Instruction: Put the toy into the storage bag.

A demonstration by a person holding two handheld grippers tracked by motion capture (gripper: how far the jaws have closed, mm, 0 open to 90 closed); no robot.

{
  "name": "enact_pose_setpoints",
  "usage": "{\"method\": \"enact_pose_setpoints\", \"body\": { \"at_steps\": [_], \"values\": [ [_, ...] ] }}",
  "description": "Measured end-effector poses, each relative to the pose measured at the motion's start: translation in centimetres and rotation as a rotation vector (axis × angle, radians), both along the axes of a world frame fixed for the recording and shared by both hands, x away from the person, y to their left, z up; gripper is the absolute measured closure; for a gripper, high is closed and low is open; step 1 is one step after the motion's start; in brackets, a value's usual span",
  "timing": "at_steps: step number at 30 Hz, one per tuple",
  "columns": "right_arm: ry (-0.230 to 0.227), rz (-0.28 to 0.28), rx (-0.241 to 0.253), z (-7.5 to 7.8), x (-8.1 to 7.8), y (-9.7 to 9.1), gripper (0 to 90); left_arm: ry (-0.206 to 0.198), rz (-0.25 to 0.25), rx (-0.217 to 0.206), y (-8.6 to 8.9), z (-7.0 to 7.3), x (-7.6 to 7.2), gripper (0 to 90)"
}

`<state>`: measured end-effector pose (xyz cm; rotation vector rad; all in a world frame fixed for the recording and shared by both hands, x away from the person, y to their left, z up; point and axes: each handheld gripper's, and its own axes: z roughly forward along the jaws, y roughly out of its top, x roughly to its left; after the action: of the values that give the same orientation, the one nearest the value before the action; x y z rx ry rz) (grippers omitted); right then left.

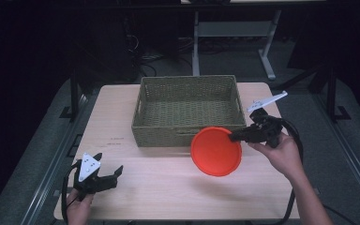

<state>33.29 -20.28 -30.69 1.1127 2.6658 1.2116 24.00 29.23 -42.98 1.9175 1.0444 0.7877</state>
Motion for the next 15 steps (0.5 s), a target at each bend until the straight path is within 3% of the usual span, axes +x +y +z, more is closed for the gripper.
{"method": "enact_pose_setpoints", "body": {
  "at_steps": [15],
  "values": [
    [-0.048,-0.006,-0.012,3.7,1.8,0.9,81.9,-0.001,0.002,-0.002,0.0,0.0,0.1,12.8]
  ]
}}
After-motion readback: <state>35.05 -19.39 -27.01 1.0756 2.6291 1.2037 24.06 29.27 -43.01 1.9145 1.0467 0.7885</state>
